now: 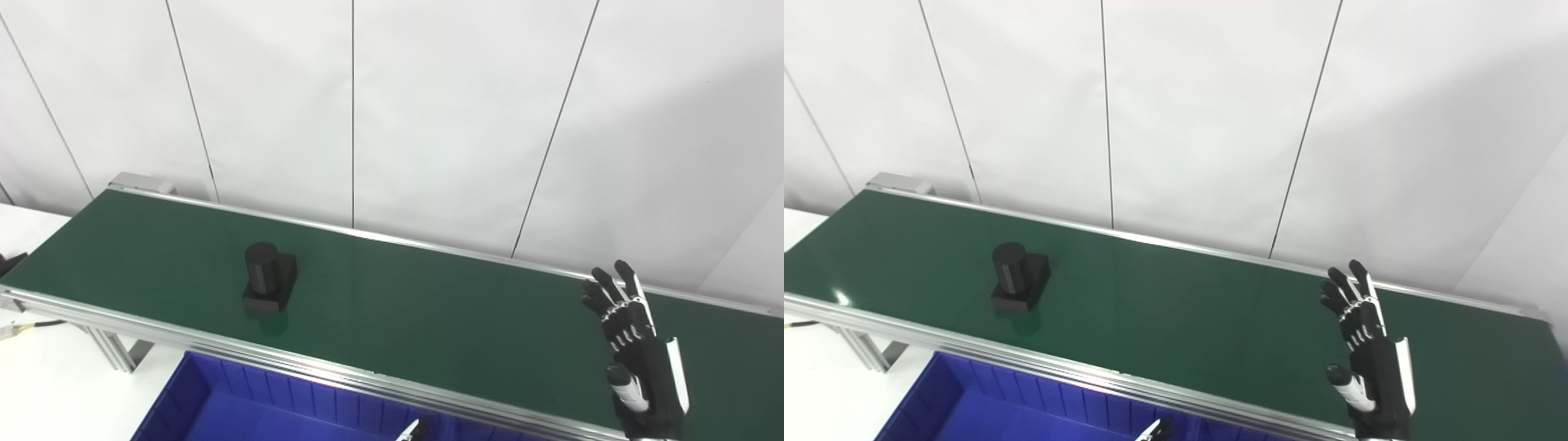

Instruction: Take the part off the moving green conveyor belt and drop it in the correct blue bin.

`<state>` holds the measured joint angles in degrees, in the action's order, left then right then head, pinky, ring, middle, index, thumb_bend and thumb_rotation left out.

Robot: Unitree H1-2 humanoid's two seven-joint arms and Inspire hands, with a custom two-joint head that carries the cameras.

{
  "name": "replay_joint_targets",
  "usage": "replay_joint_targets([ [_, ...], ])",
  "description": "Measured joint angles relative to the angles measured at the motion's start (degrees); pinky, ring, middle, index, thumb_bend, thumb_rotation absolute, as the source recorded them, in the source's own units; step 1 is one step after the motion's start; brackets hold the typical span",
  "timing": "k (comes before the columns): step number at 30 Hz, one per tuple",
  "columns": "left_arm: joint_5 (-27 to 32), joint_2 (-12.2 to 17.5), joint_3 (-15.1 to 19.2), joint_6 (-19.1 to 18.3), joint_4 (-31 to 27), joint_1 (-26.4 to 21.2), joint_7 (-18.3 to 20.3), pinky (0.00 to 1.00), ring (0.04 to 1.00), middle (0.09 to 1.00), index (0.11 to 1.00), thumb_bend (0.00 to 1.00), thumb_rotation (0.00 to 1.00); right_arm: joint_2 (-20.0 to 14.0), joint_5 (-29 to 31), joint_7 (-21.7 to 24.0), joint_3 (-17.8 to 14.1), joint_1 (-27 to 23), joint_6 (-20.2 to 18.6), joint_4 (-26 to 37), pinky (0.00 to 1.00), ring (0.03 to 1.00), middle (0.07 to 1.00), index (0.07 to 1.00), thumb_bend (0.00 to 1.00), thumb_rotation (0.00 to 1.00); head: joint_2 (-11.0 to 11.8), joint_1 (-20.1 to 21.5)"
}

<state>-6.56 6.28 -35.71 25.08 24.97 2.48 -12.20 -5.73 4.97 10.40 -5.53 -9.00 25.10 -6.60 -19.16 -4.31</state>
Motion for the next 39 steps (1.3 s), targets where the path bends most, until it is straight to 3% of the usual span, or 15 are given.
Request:
replay_joint_targets([
  [13,-0.1,-0.8,0.0,0.0,0.5,-0.1,0.1,0.88,0.966,0.947,0.972,1.00,0.91,1.0,-3.2,-0.5,1.6,-6.9,0.0,-3.6,0.75,0.798,0.877,0.958,1.00,0.57,-0.2,-0.5],
  [20,-1.3,-0.9,-0.3,0.0,0.5,-0.3,-0.4,0.84,0.946,0.941,0.974,1.00,0.92,1.6,-6.2,-3.5,3.5,-10.9,0.0,-5.0,0.72,0.790,0.865,0.955,1.00,0.50,-0.3,-0.6],
  [30,-1.2,-1.1,-0.4,0.0,1.9,-1.1,-0.7,0.84,0.953,0.951,0.977,1.00,0.92,2.3,-12.0,-8.4,6.2,-14.2,0.0,-8.0,0.74,0.788,0.847,0.939,0.99,0.32,-0.3,-0.8],
  [39,-1.2,-1.3,-0.3,0.0,1.9,-1.4,-0.7,0.87,0.955,0.946,0.978,1.00,0.91,2.7,-12.8,-9.5,8.0,-17.5,0.0,-13.3,0.74,0.791,0.850,0.926,1.00,0.29,0.1,0.1],
])
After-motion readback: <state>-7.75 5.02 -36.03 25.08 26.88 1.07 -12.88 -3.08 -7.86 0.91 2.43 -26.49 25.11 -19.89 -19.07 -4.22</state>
